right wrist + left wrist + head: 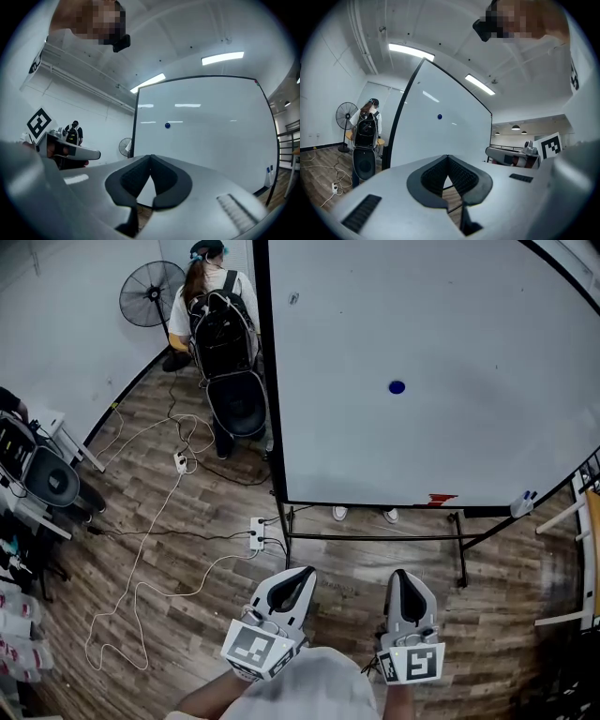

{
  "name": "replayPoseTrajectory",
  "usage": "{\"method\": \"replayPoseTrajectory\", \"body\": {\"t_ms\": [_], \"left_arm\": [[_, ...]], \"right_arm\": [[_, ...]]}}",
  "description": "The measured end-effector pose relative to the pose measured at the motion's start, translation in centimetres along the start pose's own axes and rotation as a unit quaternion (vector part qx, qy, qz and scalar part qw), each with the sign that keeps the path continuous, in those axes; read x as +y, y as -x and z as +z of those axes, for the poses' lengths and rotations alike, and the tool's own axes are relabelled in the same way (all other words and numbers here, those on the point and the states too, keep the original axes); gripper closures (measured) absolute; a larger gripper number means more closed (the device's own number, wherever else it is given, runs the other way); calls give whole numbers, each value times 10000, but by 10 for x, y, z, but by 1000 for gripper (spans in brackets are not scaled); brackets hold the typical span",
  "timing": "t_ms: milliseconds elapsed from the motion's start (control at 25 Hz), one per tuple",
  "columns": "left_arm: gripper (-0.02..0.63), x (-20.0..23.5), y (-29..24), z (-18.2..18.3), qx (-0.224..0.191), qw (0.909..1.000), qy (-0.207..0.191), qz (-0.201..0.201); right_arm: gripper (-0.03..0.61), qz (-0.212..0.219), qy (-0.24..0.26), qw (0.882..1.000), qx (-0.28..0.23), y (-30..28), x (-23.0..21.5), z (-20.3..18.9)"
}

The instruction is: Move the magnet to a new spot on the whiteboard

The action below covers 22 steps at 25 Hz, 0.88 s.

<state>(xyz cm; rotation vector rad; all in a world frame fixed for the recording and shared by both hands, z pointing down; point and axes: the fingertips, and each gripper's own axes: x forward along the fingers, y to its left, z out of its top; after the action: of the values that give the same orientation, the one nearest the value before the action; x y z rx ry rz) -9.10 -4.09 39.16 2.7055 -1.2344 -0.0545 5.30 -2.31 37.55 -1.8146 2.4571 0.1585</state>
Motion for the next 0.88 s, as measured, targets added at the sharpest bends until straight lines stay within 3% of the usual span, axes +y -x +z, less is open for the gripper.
{"method": "replayPoseTrajectory", "body": {"t_ms": [360, 880], "left_arm": [[607, 3, -48, 7, 82, 9997, -30, -247], [607, 1, -92, 30, -12, 9998, -164, 65]], "right_arm": [[572, -109, 31, 9998, 151, -31, -26, -8], [572, 198, 191, 9996, 89, -67, -64, 1]]}}
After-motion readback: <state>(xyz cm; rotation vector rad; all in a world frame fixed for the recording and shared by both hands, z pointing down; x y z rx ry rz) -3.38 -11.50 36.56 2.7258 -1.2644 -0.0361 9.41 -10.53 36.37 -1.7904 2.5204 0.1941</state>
